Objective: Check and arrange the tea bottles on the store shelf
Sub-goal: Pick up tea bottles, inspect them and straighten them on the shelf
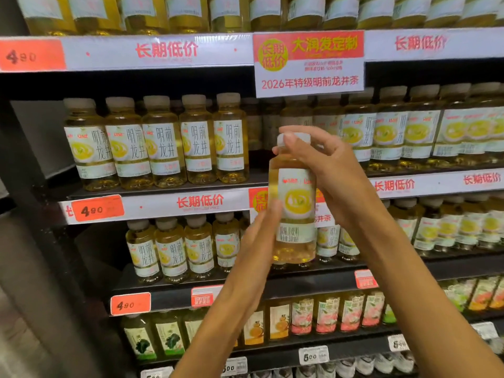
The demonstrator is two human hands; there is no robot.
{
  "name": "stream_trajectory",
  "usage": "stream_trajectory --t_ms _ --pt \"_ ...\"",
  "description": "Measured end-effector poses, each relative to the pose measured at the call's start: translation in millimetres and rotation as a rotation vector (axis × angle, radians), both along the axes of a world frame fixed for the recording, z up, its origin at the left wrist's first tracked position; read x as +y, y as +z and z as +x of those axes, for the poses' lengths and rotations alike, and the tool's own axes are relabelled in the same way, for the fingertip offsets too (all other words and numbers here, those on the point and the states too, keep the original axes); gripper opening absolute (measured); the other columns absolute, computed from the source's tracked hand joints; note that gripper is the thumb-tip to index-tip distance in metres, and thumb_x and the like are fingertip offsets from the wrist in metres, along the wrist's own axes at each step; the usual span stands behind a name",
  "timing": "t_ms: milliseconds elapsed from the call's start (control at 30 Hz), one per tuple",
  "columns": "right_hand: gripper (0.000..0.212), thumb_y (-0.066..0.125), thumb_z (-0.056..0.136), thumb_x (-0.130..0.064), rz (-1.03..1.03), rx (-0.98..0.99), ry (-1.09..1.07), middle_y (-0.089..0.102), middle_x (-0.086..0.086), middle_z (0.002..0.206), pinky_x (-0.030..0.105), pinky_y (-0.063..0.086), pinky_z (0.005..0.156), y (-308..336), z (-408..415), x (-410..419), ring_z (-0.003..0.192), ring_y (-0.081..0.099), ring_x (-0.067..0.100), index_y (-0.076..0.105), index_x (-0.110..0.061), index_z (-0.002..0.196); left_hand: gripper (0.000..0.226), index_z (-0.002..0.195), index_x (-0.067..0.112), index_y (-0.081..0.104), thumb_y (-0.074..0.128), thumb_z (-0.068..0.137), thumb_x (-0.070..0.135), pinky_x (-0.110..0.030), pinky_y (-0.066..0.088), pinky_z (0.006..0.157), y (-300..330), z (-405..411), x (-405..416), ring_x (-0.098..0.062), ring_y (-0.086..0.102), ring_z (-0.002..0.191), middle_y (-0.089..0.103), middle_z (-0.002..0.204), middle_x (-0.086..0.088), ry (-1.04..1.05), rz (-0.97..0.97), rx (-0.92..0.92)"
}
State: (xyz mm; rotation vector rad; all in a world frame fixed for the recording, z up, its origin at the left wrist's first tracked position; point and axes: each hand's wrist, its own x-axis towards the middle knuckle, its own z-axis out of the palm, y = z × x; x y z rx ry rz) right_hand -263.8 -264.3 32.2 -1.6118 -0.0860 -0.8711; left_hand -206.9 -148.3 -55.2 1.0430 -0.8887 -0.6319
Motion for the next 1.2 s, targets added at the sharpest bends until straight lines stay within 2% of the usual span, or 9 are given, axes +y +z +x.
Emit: stream_trajectory --t_ms 167,267,400,500,567,767,933,1067,1200 --pt "0.043 0.055 0.084 -0.048 0.105 0.223 0.224 0.071 0.005 0.109 0.032 0.056 0.084 -0.6 -4.5 -27.0 0.102 0.068 0.018 0.063 -0.019 0.115 0.065 0.126 0.017 0.06 0.048 0.084 0.065 -0.035 0.057 0.069 1.7 -19.7 -15.4 -0.025 0.067 0.087 0.068 0.104 -0.016 -0.167 -0.045 0.307" --pt "0.037 0.054 0.088 -0.031 0.262 0.231 0.417 0.07 0.011 0.11 0.042 0.053 0.091 -3.0 -10.8 -40.0 0.107 0.065 0.029 0.056 -0.014 0.121 0.071 0.132 0.008 0.052 0.043 0.089 0.063 -0.035 0.055 0.062 1.0 -24.5 -20.9 -0.025 0.066 0.076 0.066 0.095 -0.019 -0.26 -0.073 0.417" --pt "0.024 0.053 0.094 -0.018 0.32 0.167 0.365 0.07 0.007 0.091 0.037 0.055 0.082 -5.4 -14.3 -48.7 0.096 0.065 0.025 0.059 -0.009 0.115 0.064 0.13 0.014 0.054 0.042 0.089 0.061 -0.038 0.059 0.07 1.0 -31.3 -29.9 -0.03 0.071 0.085 0.069 0.107 -0.021 -0.19 -0.025 0.327" --pt "0.025 0.057 0.093 -0.02 0.217 0.135 0.244 0.072 0.0 0.091 0.027 0.057 0.064 -3.5 -18.3 -51.9 0.082 0.068 0.011 0.059 -0.015 0.118 0.055 0.128 0.025 0.058 0.045 0.087 0.059 -0.037 0.057 0.083 1.0 -32.3 -32.1 -0.031 0.066 0.105 0.066 0.121 -0.015 -0.02 0.0 0.198" --pt "0.028 0.056 0.094 -0.021 0.227 0.135 0.243 0.072 0.002 0.094 0.027 0.058 0.066 -3.1 -17.9 -52.8 0.084 0.068 0.012 0.058 -0.014 0.12 0.046 0.118 0.03 0.066 0.053 0.083 0.056 -0.038 0.056 0.084 2.3 -33.2 -30.8 -0.028 0.067 0.103 0.068 0.117 -0.013 -0.014 0.009 0.175" --pt "0.028 0.047 0.098 -0.026 0.503 0.261 0.44 0.064 0.016 0.097 0.038 0.054 0.084 -10.4 -4.2 -47.1 0.1 0.06 0.029 0.058 -0.003 0.109 0.058 0.116 0.006 0.067 0.068 0.074 0.045 -0.041 0.058 0.067 18.5 -37.1 -19.7 -0.032 0.068 0.074 0.066 0.094 -0.021 -0.282 -0.088 0.488" --pt "0.045 0.041 0.099 -0.031 0.597 0.401 0.544 0.069 0.01 0.072 0.027 0.057 0.056 -10.5 6.2 -40.8 0.064 0.069 0.019 0.072 -0.005 0.078 0.054 0.12 -0.004 0.062 0.062 0.083 0.035 -0.048 0.054 0.088 40.5 -39.5 -0.3 -0.036 0.064 0.103 0.063 0.115 -0.025 -0.451 -0.178 0.629" --pt "0.061 0.036 0.101 -0.032 0.585 0.445 0.623 0.065 0.003 0.057 0.02 0.052 0.048 -11.6 12.4 -33.6 0.051 0.065 0.011 0.071 -0.011 0.055 0.046 0.117 -0.009 0.063 0.057 0.091 0.03 -0.051 0.043 0.101 51.0 -39.8 12.0 -0.041 0.061 0.111 0.06 0.122 -0.028 -0.435 -0.179 0.644" --pt "0.057 0.036 0.1 -0.029 0.531 0.48 0.632 0.065 0.004 0.061 0.022 0.053 0.053 -9.8 12.8 -24.0 0.056 0.065 0.011 0.071 -0.009 0.059 0.045 0.119 -0.007 0.062 0.057 0.091 0.028 -0.052 0.042 0.102 48.0 -38.5 19.4 -0.041 0.06 0.111 0.06 0.123 -0.026 -0.394 -0.171 0.651"
